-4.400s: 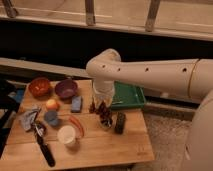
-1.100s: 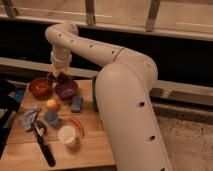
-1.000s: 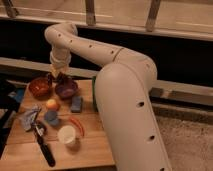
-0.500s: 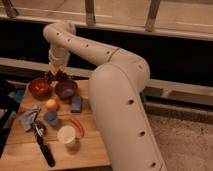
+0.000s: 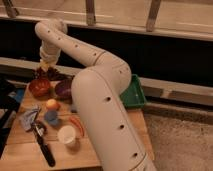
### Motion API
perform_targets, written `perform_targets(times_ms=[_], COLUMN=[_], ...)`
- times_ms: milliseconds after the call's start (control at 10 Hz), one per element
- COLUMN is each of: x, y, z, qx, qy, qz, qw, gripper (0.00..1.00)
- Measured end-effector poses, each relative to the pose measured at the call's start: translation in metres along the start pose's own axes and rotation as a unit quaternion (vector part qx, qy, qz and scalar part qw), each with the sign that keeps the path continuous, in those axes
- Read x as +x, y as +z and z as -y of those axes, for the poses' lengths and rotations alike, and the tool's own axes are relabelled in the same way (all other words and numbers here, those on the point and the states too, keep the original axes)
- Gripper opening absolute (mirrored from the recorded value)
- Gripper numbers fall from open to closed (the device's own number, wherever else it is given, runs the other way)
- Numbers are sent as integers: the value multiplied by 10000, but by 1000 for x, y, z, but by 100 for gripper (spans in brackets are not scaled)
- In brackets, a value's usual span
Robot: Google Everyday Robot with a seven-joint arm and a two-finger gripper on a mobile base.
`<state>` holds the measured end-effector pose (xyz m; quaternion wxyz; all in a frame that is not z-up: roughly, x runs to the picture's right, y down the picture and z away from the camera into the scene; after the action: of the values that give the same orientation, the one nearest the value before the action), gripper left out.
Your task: Place grapes in red bowl
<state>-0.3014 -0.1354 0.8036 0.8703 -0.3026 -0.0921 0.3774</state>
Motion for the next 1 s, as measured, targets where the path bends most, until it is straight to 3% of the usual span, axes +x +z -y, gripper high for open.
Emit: perform_targets(times_ms=[1000], x=[-20], y=[31], z=[-40], qx=[-562], qy=[-557], qz=[102], qw=[9968], gripper=[0])
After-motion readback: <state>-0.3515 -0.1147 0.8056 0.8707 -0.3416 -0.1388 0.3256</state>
